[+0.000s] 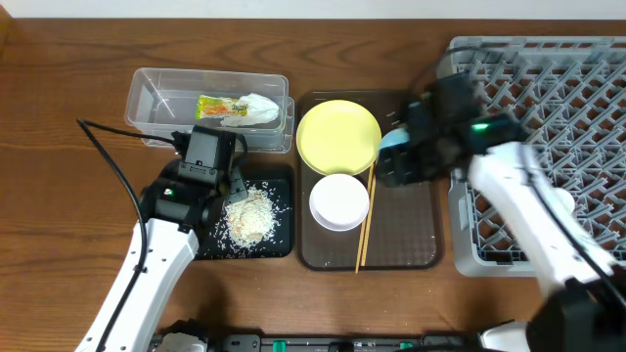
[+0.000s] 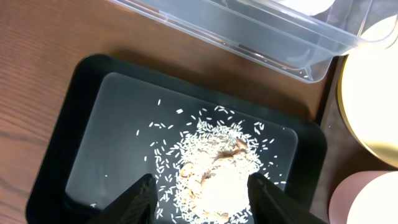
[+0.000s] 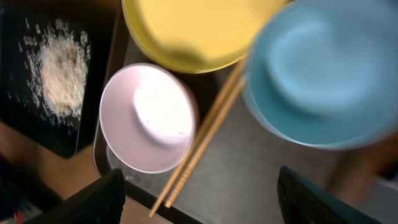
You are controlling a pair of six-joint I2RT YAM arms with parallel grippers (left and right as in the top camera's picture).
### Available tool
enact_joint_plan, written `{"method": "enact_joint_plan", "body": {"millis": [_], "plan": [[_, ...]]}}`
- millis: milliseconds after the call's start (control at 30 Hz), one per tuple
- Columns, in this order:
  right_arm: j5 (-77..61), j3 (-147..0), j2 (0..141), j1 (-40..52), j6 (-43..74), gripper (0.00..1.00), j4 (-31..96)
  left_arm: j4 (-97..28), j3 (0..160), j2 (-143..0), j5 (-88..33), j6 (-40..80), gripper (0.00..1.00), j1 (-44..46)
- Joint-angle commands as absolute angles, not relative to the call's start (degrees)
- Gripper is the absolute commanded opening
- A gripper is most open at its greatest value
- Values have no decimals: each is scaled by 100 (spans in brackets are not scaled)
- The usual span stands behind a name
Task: Sort waste into correct bins and load items into the dishwasher rack
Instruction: 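Reach the right gripper to the pink bowl on the brown tray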
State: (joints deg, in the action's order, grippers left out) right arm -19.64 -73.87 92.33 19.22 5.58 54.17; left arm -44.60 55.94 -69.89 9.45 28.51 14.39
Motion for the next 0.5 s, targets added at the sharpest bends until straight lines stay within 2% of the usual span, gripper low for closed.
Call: {"method": "enact_joint_plan", "body": {"millis": [0, 133, 400, 467], "plan": [[-1629, -7150, 9594, 2427, 1177, 71, 5196, -4473, 5616, -6997, 1083, 2928, 51, 1415], [-1007, -7074, 10064, 2821, 1719, 70, 5004, -4473, 5614, -6997, 1081, 2928, 51, 1415], [-978, -7074, 10757, 3105, 1887, 39, 4692, -4475, 5616, -6997, 1081, 2928, 51, 1415], [-899, -7074, 10781, 3100, 1890, 22, 4657, -4473, 5616, -6997, 1081, 2928, 51, 1415]]}}
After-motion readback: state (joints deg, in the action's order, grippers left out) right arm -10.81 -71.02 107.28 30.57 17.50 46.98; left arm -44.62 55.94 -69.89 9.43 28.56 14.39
